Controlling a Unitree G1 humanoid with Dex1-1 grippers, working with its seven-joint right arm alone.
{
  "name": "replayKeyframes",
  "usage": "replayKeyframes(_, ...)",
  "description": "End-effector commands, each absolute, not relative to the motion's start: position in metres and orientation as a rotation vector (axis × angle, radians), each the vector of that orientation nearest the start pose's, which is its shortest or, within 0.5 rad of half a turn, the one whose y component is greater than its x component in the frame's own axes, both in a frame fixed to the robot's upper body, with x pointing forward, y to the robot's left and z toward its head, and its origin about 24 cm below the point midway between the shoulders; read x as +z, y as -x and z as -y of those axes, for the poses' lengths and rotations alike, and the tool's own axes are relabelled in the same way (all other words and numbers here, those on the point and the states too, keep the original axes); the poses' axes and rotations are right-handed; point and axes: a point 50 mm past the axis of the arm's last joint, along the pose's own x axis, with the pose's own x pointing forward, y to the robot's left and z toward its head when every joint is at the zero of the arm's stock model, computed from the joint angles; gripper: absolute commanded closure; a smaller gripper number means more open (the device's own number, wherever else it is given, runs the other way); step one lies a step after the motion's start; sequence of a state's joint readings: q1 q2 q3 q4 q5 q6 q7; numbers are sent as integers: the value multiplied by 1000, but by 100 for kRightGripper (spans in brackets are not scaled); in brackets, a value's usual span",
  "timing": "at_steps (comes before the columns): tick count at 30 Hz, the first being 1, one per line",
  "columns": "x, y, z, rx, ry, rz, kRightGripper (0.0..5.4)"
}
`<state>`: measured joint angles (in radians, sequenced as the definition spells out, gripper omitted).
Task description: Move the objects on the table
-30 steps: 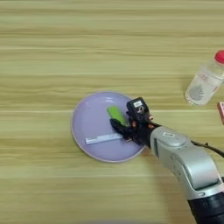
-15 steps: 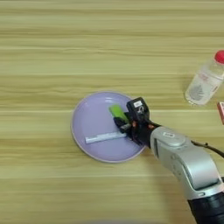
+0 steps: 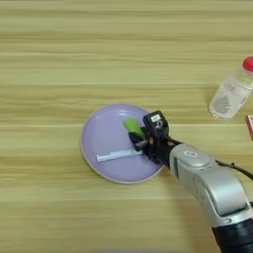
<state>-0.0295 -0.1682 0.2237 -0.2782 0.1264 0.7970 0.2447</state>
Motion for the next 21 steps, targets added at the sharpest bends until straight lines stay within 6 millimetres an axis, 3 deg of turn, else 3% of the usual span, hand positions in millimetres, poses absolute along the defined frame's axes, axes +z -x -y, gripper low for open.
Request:
replayKeyframes(1, 32, -233, 113, 455, 49, -534, 400)
replayKeyframes(21, 79, -256, 113, 430, 3, -339, 400)
